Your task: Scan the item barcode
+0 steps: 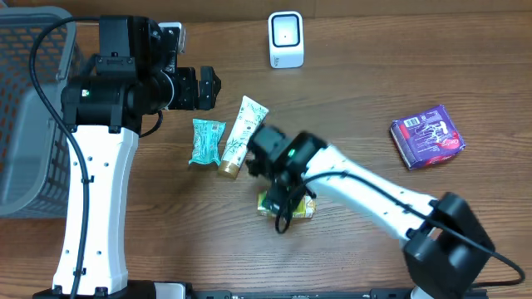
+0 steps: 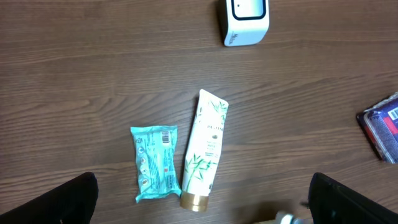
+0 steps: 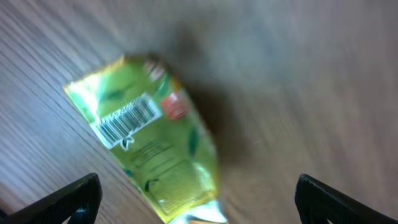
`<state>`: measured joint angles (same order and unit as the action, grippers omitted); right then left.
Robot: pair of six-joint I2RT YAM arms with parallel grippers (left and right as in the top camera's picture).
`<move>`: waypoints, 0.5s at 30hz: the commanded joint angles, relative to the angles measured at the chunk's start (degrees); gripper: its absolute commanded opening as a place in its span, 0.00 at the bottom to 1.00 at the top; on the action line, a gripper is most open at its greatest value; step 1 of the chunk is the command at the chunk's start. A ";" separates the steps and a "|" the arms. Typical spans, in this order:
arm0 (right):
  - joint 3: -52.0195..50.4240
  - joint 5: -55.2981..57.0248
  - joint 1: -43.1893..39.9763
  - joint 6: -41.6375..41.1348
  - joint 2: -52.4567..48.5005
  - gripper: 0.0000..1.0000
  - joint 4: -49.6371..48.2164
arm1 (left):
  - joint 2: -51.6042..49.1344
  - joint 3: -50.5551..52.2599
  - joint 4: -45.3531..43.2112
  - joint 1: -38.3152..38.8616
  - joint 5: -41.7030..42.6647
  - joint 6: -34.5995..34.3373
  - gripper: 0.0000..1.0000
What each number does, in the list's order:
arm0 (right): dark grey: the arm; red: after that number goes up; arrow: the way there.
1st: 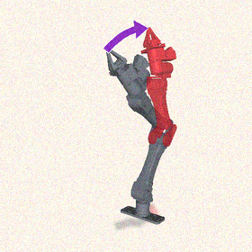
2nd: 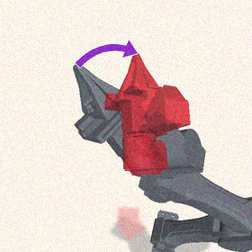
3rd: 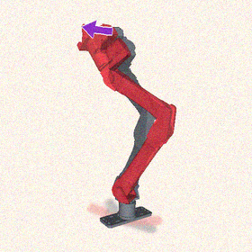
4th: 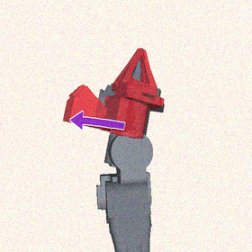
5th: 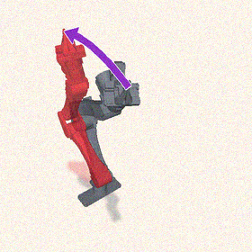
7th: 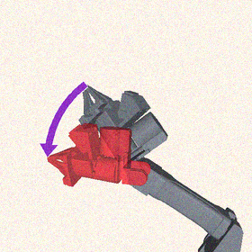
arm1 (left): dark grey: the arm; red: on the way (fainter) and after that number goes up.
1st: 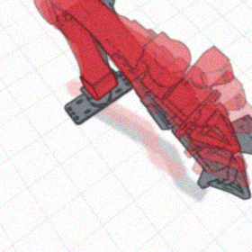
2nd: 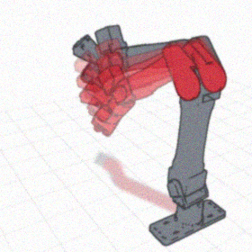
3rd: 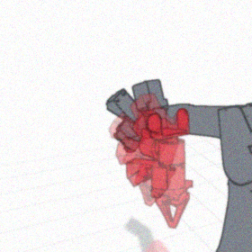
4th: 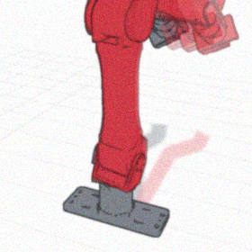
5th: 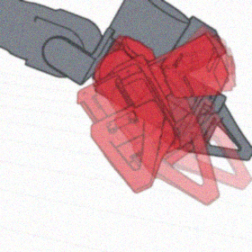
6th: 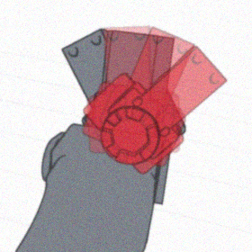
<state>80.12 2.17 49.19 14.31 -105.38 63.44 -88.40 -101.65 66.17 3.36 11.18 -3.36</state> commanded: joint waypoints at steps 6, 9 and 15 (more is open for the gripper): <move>-3.30 -3.74 -2.60 3.96 -0.07 1.00 -0.76 | -0.13 -0.63 -0.07 0.04 0.44 -0.94 1.00; -3.80 -9.38 -3.78 6.91 -0.07 1.00 -0.13 | -0.13 -0.63 -0.07 0.04 0.44 -0.94 1.00; -8.28 -12.76 -5.03 9.77 -0.07 1.00 -0.98 | -0.13 -0.61 -0.07 0.04 0.42 -0.94 1.00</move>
<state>74.70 -7.01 44.73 21.04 -105.51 63.51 -88.40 -101.65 66.17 3.36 11.18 -3.36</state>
